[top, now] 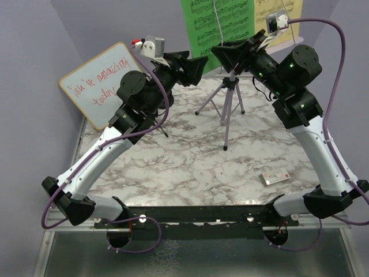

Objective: Pack up the instrument practice props
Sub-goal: Pick up the sheet music from the music stand.

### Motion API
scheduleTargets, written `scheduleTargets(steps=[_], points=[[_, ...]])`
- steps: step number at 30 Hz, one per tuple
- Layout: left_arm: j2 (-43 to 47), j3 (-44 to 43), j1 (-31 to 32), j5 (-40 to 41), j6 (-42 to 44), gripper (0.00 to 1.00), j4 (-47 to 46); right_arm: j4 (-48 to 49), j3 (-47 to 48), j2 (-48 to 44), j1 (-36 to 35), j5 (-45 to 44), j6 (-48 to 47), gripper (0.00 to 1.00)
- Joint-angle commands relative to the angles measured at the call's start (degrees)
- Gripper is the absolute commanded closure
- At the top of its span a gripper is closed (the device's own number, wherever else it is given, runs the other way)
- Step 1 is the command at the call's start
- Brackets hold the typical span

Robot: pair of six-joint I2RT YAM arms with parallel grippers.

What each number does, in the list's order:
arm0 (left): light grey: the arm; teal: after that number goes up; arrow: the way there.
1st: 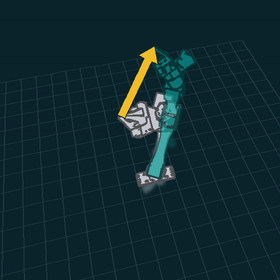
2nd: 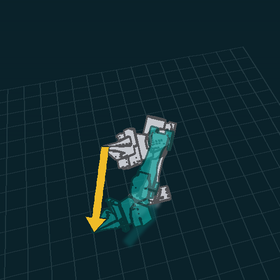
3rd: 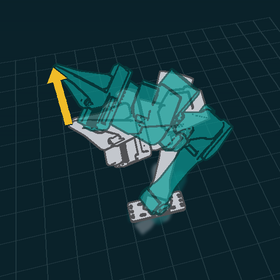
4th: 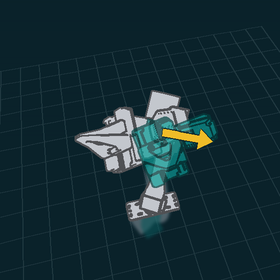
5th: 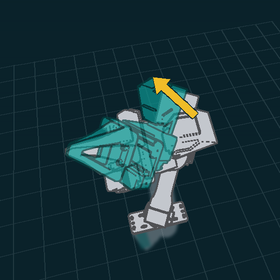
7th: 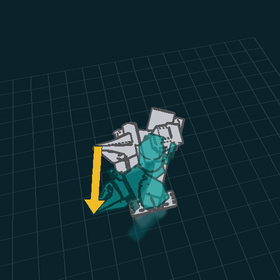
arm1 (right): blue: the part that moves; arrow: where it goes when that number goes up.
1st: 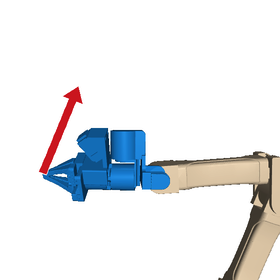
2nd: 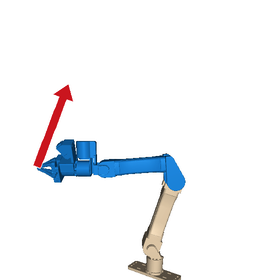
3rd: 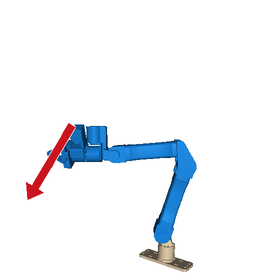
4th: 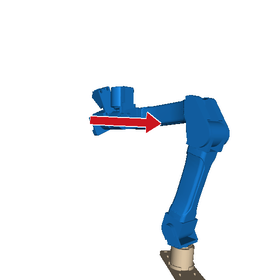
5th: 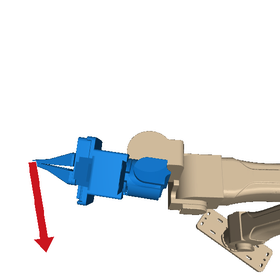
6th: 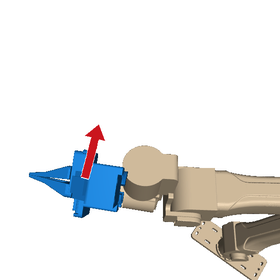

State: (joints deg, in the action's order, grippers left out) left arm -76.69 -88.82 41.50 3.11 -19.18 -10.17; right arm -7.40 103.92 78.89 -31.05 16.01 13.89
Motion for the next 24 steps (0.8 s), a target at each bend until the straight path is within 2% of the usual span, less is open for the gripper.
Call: scheduleTargets(steps=[1, 10, 17, 24], points=[[0.29, -1.89, 0.29, 2.16, 1.8, 0.29, 0.02, 2.59, 4.38, 1.93, -0.43, 2.29, -0.09, 0.6], [-0.38, -2.41, 0.27, 2.57, 2.98, 0.29, 0.37, 4.08, 8.37, 4.69, -0.44, 2.29, -0.01, 0.6], [-0.35, -1.58, 0.35, 3.42, 3.1, 0.32, 0.66, 4.56, 5.69, 2.85, -0.45, 3.73, 0.76, 0.62], [0.19, -0.67, 0.36, 4.7, 3.6, 0.32, 0.7, 4.59, 1.56, -0.26, -0.45, 0.4, 1.4, 0.53]])
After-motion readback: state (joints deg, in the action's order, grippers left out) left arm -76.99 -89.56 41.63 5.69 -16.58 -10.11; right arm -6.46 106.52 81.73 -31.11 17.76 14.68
